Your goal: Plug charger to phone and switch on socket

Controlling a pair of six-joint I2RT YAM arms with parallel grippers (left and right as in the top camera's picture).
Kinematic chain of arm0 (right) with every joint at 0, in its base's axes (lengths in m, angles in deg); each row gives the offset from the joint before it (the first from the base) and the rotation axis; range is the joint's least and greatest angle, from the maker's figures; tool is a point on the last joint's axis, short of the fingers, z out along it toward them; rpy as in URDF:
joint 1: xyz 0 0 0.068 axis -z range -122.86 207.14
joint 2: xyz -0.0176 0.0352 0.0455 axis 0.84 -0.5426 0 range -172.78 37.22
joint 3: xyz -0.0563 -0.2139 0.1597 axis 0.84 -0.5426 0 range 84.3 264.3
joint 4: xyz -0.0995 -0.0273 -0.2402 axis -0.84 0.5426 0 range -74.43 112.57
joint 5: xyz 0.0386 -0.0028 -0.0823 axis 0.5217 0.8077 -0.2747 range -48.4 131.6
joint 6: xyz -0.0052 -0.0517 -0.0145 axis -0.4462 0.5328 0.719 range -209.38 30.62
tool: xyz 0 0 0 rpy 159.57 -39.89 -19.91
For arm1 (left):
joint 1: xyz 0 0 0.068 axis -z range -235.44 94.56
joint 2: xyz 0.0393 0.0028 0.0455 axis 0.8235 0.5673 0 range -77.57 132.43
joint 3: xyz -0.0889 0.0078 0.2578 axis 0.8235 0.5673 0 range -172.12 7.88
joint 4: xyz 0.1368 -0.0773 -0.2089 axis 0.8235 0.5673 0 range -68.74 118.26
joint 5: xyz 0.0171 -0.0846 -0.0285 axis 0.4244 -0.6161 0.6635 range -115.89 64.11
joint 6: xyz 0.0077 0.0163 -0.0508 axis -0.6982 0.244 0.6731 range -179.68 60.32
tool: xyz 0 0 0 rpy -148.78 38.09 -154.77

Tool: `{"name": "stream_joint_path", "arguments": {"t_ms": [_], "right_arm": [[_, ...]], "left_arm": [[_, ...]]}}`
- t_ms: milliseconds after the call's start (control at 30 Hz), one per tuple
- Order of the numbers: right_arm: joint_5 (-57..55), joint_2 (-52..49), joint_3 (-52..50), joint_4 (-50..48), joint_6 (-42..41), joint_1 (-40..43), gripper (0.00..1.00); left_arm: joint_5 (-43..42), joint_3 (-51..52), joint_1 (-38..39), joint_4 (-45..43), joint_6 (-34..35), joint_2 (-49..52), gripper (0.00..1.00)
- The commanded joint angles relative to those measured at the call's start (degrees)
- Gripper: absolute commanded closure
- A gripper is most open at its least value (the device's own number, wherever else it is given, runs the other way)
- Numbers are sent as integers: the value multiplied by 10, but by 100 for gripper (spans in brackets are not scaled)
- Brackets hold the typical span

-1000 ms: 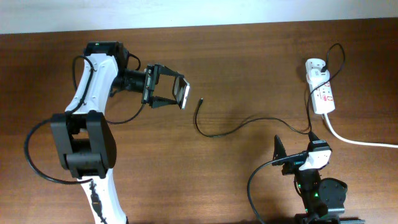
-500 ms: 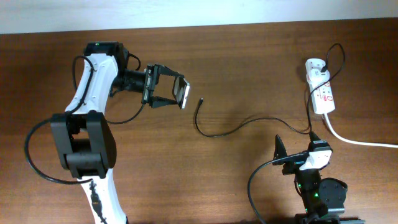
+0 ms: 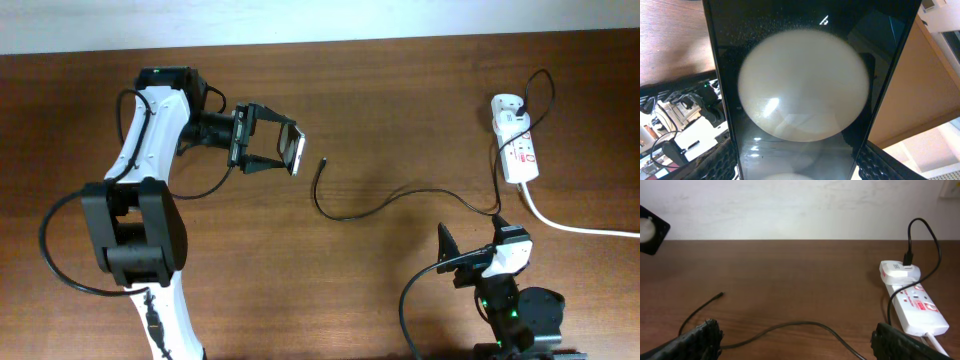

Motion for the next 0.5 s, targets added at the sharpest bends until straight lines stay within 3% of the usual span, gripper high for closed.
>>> {"name": "stream_joint_path", "arguments": {"t_ms": [0, 467], "right_arm": [[8, -8, 37, 20, -5, -3, 1], [22, -103, 108, 53, -5, -3, 1]], "left_arm": [[-15, -13, -2, 1, 6, 0, 100], [-15, -13, -2, 1, 6, 0, 100]]}}
